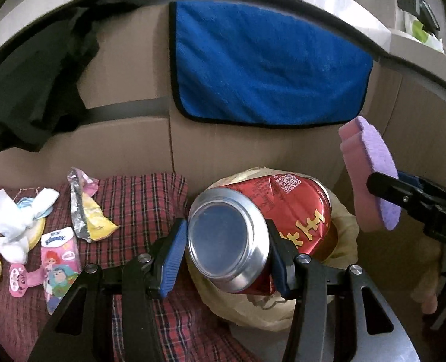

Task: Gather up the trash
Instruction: 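Carry the can and sponge over the lined bin and open both grippers, then grasp the yellow snack bag with the left gripper, then grasp the red snack wrappers with the right gripper while the left gripper holds the yellow bag, then carry the yellow bag and red wrappers over the lined bin and open both grippers, then grasp the yellow-and-pink snack bag with the right gripper while the left gripper approaches the pink card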

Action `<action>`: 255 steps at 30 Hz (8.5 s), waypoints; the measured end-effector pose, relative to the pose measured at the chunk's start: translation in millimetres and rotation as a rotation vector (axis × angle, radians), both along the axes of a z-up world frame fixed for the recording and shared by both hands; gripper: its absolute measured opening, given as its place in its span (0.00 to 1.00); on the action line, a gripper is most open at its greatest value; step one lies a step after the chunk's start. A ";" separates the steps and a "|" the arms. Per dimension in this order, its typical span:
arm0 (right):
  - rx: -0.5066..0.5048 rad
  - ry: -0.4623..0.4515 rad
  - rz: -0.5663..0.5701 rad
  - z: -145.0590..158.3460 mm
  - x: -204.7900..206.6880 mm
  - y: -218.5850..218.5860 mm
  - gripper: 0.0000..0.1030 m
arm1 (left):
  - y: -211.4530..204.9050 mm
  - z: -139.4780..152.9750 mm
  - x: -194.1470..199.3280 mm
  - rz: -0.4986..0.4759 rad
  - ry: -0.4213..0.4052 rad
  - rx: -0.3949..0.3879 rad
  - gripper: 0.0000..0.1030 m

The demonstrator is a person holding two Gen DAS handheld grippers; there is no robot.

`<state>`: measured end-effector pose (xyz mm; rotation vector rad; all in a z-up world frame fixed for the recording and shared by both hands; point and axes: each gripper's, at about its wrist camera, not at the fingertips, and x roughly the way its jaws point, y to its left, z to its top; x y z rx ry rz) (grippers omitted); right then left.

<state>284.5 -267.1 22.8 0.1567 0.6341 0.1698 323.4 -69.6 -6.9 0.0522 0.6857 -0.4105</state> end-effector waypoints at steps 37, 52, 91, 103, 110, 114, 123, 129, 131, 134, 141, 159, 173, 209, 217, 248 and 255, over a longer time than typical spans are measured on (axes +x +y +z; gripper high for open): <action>0.092 0.039 -0.013 -30.4 20.4 -9.1 0.63 | 57.1 3.4 21.9 0.036 0.031 -0.204 0.68; -0.047 -0.024 0.062 1.8 7.2 110.2 0.63 | 249.0 6.1 -25.0 0.333 -0.069 -0.211 0.73; -0.101 0.108 0.513 -8.8 63.6 378.9 0.58 | 451.2 -16.3 -57.5 0.604 0.060 -0.259 0.24; -0.124 0.166 0.535 -58.9 128.8 531.3 0.53 | 501.1 -18.2 -104.4 0.722 0.013 -0.323 0.25; -0.172 0.221 0.440 -87.2 161.1 554.6 0.49 | 520.8 -29.7 -114.7 0.773 0.047 -0.352 0.25; -0.151 0.255 0.429 -92.7 172.7 554.3 0.52 | 518.5 -34.1 -114.6 0.778 0.059 -0.357 0.25; -0.094 0.258 0.531 -83.1 152.1 532.8 0.21 | 503.0 -31.3 -106.6 0.754 0.070 -0.362 0.25; 0.015 0.212 0.555 -40.7 112.9 473.1 0.20 | 479.8 -17.5 -107.1 0.713 0.049 -0.369 0.25; 0.036 0.191 0.556 -25.4 97.1 448.1 0.20 | 465.7 -11.8 -107.2 0.690 0.041 -0.364 0.25; 0.023 0.131 0.538 -5.3 72.2 409.7 0.20 | 444.6 -3.5 -104.0 0.650 0.034 -0.359 0.25; -0.016 0.026 0.431 23.1 28.5 316.3 0.20 | 364.6 17.0 -93.6 0.506 0.015 -0.319 0.25; -0.059 -0.148 0.143 54.6 -27.3 119.4 0.21 | 140.2 64.6 -57.1 0.137 -0.079 -0.170 0.25; -0.092 -0.161 -0.013 35.7 -48.7 39.3 0.21 | 42.9 45.9 -46.4 0.027 -0.102 -0.127 0.25; -0.037 -0.078 -0.087 -27.0 -11.7 -2.6 0.21 | -2.1 -5.0 2.4 -0.002 -0.019 -0.115 0.25; -0.026 -0.061 -0.096 -34.1 -2.4 -4.4 0.21 | -11.2 -15.5 9.7 -0.005 -0.002 -0.100 0.25; -0.018 -0.053 -0.050 -31.8 -15.2 28.3 0.51 | 103.8 -2.7 -6.7 0.135 0.053 -0.199 0.56; -0.034 -0.059 0.027 -24.7 -12.2 70.6 0.51 | 201.0 -8.5 -13.4 0.305 0.057 -0.160 0.56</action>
